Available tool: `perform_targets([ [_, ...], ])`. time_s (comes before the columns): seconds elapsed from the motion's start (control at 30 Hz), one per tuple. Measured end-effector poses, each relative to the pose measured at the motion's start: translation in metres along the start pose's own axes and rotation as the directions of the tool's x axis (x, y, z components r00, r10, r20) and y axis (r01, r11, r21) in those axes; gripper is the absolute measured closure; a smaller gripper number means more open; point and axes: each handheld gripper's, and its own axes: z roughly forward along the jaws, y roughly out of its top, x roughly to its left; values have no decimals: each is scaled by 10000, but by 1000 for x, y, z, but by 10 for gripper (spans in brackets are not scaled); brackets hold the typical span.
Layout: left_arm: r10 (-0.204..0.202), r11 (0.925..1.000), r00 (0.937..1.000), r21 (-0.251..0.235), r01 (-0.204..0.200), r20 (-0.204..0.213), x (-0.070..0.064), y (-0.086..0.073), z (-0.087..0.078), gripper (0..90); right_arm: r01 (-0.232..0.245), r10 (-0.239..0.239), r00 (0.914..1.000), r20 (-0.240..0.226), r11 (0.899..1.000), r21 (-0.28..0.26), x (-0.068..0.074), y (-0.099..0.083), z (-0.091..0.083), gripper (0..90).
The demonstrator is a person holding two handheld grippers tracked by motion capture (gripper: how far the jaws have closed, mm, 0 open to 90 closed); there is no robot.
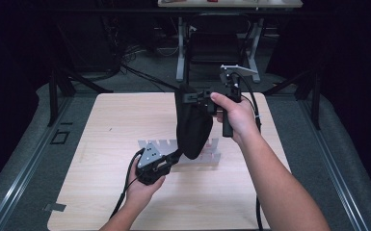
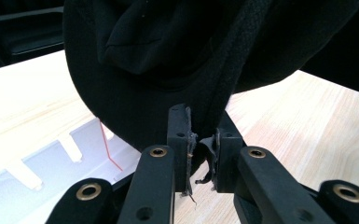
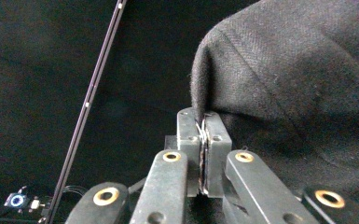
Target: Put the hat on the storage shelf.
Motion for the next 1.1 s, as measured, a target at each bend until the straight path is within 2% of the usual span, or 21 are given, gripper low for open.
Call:
perform_targets([
  [0.3,111,9999,9995,11,-110,-292,-1,-5,-1,823,24,-25,10000,88,9999,132,2,0,12,882],
  [0.43,338,9994,9981,22,-338,-508,-3,-7,-2,830,-35,34,10000,77,9999,152,1,-1,15,880],
  [0.73,722,9974,9954,97,-718,-632,-5,-8,-2,839,2,-2,10000,7,10000,73,1,-2,17,858],
  [0.9,1099,9939,9908,182,-1088,-786,-8,-8,-2,842,74,-72,9999,-120,9999,141,2,-3,17,839],
  [1.1,900,9959,9928,62,-898,-787,-6,-9,-2,842,18,-19,9993,-373,10000,-33,3,-3,14,822],
])
